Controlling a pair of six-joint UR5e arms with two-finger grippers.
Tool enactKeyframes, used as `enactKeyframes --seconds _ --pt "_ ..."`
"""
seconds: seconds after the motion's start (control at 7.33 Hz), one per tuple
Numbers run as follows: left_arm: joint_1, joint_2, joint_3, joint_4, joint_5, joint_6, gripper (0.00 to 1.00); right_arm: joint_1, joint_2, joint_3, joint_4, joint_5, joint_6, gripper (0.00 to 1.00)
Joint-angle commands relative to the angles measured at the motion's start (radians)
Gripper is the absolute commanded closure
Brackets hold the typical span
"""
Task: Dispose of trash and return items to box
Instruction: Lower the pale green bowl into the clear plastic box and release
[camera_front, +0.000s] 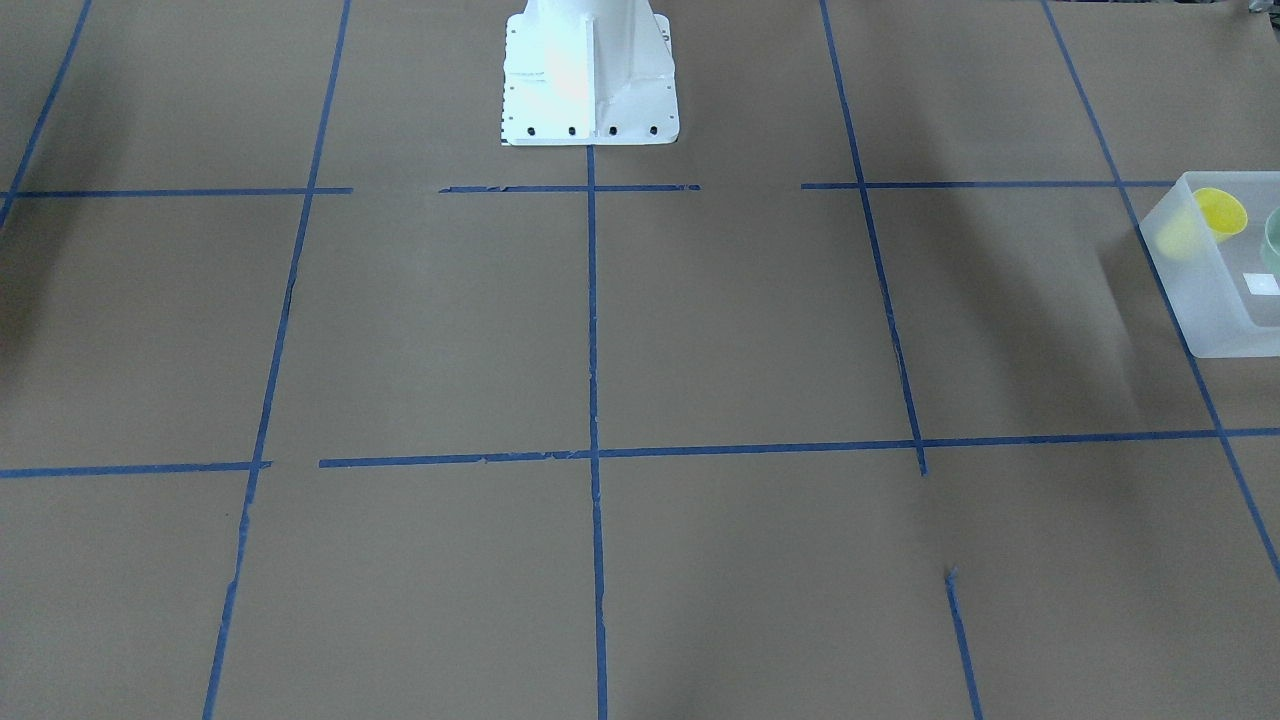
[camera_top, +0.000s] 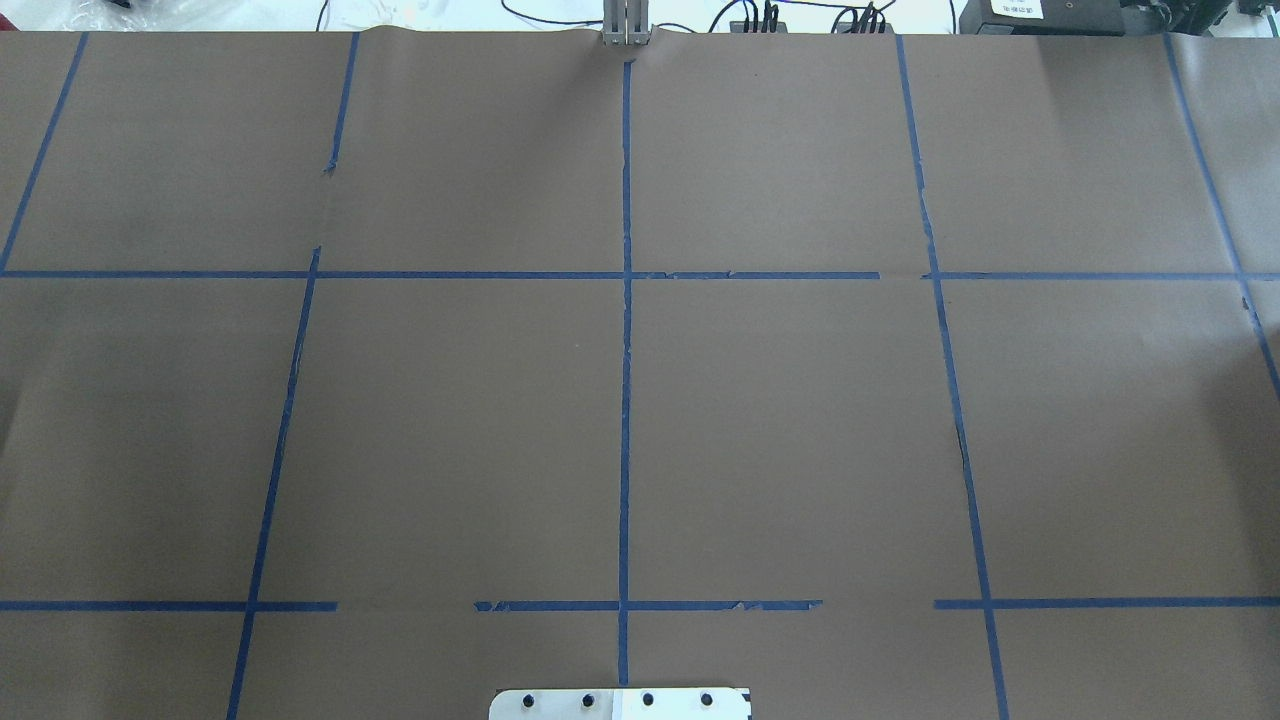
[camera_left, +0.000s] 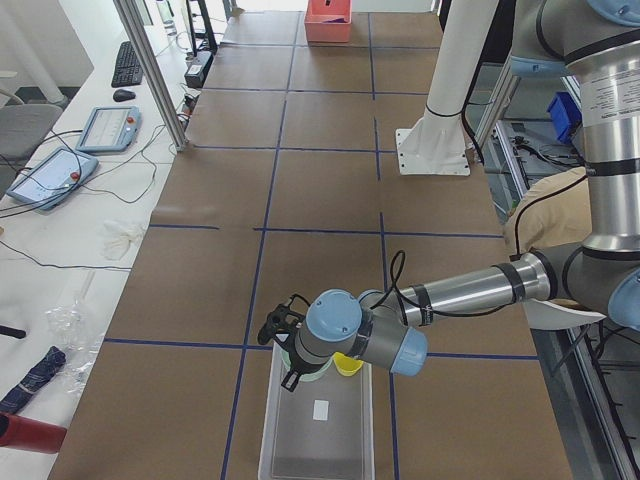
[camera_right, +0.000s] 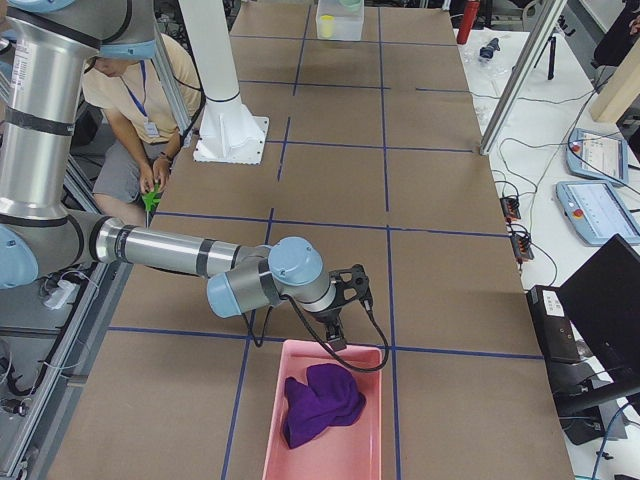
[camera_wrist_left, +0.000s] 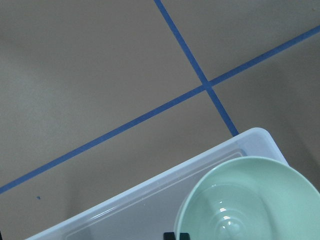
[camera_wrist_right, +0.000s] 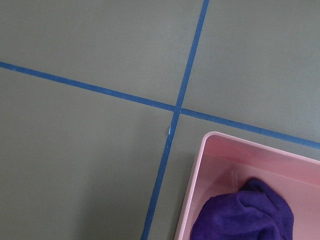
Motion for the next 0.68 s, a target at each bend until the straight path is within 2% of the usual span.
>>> enactKeyframes --seconds 0.0,0.27,0.41,0.55 --pt "0.083 0.006 0.002 -0.016 0.0 -0.044 1.0 0.0 -0.001 0.0 0.0 0.0 0.002 0.0" --pt "0.09 0.006 0.011 -0.016 0.001 -0.04 0.99 0.0 0.0 0.0 0.0 0.0 0.002 0.0" --pt "0.09 0.006 0.017 -0.016 0.003 -0.04 0.86 0.0 0.0 0.0 0.0 0.0 0.003 0.0" --pt "0.09 0.005 0.016 -0.016 0.003 -0.04 0.69 0.0 0.0 0.0 0.0 0.0 0.005 0.0"
